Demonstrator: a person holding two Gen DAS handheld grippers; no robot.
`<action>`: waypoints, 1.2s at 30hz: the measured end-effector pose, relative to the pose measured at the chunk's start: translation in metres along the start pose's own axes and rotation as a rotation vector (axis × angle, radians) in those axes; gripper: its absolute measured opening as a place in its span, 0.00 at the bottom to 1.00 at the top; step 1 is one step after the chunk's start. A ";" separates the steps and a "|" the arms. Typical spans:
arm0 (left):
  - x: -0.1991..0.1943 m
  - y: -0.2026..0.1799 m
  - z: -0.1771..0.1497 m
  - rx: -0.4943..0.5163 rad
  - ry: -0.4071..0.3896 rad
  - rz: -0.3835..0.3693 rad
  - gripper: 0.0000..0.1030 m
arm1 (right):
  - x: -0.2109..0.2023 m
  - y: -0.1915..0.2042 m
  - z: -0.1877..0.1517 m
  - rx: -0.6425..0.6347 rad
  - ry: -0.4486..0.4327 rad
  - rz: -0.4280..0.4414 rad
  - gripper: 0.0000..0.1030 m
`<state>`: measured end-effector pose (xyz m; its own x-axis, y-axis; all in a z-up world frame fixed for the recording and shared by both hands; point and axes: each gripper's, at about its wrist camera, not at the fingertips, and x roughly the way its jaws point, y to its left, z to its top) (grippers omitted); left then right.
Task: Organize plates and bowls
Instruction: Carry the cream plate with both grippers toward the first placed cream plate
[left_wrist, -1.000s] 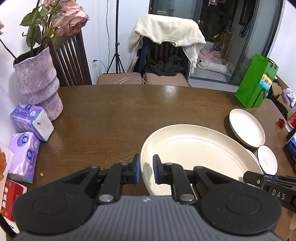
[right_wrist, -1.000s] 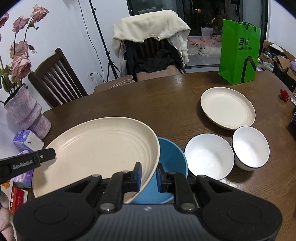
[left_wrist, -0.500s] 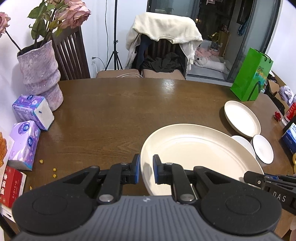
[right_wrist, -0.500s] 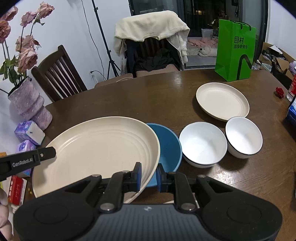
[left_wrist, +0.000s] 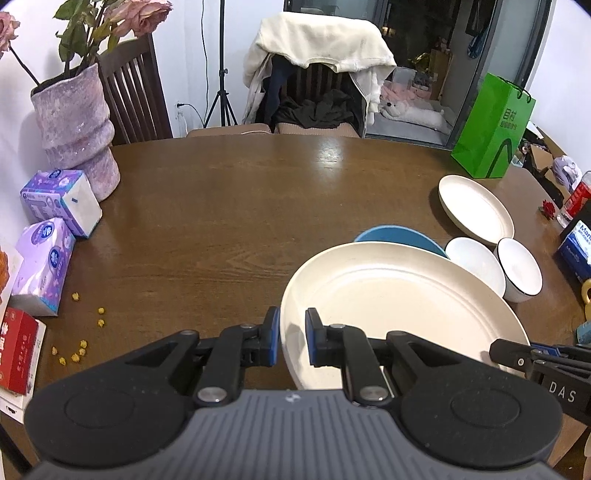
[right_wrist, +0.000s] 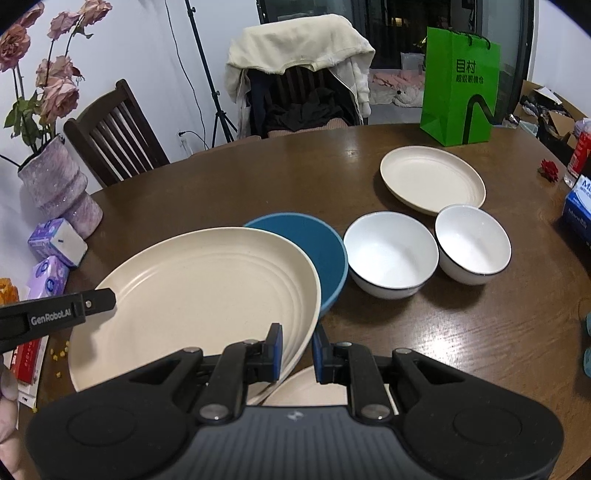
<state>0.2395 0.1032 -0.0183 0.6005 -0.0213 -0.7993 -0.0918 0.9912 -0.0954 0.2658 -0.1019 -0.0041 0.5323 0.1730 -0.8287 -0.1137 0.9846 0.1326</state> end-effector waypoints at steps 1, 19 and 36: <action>0.000 -0.001 -0.002 0.001 0.002 -0.001 0.14 | 0.000 0.000 -0.002 0.001 0.001 -0.001 0.16; 0.001 -0.004 -0.024 0.001 0.032 -0.032 0.14 | -0.003 -0.011 -0.029 0.013 0.021 -0.018 0.16; 0.007 -0.014 -0.045 0.019 0.065 -0.050 0.14 | -0.004 -0.020 -0.051 0.023 0.038 -0.034 0.16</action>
<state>0.2094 0.0830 -0.0497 0.5510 -0.0788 -0.8308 -0.0474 0.9910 -0.1255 0.2232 -0.1235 -0.0312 0.5033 0.1394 -0.8528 -0.0763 0.9902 0.1168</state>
